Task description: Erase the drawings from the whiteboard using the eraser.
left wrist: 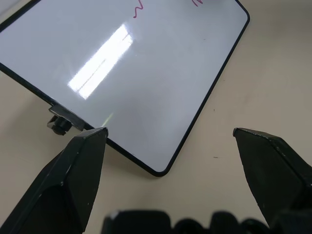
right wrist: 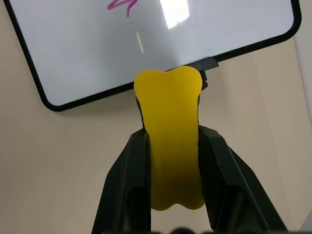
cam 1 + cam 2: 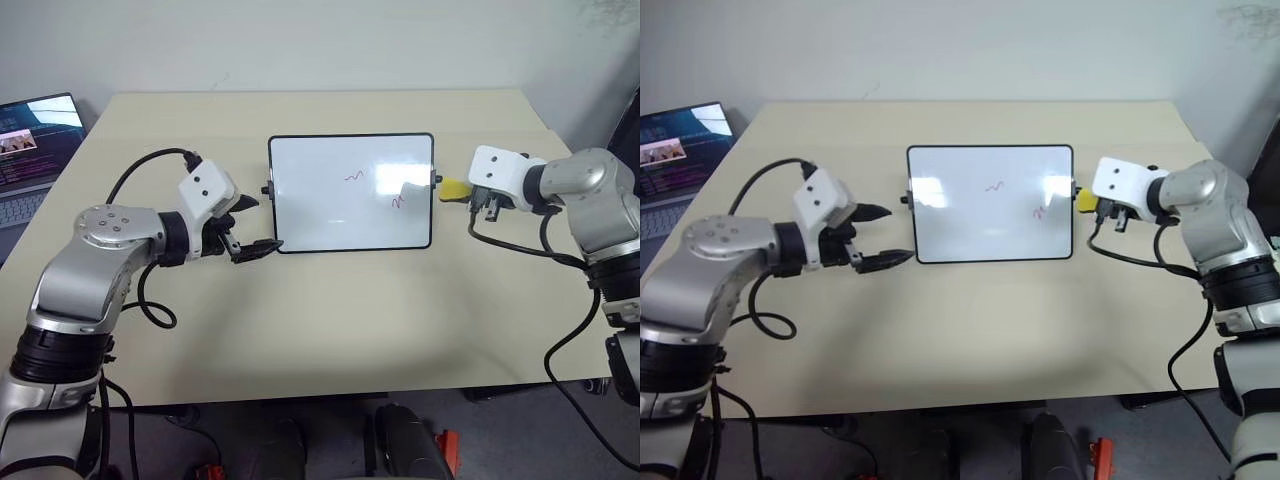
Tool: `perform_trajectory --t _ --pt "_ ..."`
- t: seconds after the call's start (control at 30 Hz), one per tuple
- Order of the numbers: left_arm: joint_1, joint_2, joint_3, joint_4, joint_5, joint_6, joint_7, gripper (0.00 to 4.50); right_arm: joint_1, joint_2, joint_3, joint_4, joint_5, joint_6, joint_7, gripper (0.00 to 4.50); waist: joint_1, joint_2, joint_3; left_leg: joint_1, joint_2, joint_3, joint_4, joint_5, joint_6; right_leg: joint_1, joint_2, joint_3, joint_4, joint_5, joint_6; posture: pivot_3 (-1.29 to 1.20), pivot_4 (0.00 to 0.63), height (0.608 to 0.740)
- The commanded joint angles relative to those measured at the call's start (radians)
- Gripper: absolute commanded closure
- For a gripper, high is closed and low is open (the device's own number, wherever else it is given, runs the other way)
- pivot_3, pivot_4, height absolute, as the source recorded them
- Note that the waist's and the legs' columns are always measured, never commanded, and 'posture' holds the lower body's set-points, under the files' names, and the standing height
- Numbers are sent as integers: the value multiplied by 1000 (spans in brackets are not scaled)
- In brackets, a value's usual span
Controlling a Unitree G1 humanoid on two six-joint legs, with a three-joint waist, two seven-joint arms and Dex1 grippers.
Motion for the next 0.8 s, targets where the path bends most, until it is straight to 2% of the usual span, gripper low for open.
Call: perform_trajectory --t 0.03,0.43,0.8 --pt "-24 21 20 6 9 -27 -17 0 -18 -47 -32 -7 -10 -28 2 3528 1 0 0 0 0 0 0 0 0 0 0 0 0 0 0 0 150 740" --pt "-27 21 38 26 13 -30 -16 0 39 -111 -116 -41 68 -115 18 3528 1 0 0 0 0 0 0 0 0 0 0 0 0 0 0 0 150 740" --pt "-49 -12 46 51 30 -68 28 0 -24 -73 -137 35 82 -102 -46 3528 1 0 0 1 0 0 2 0 0 1 0 0 2 0 0 0 150 740"
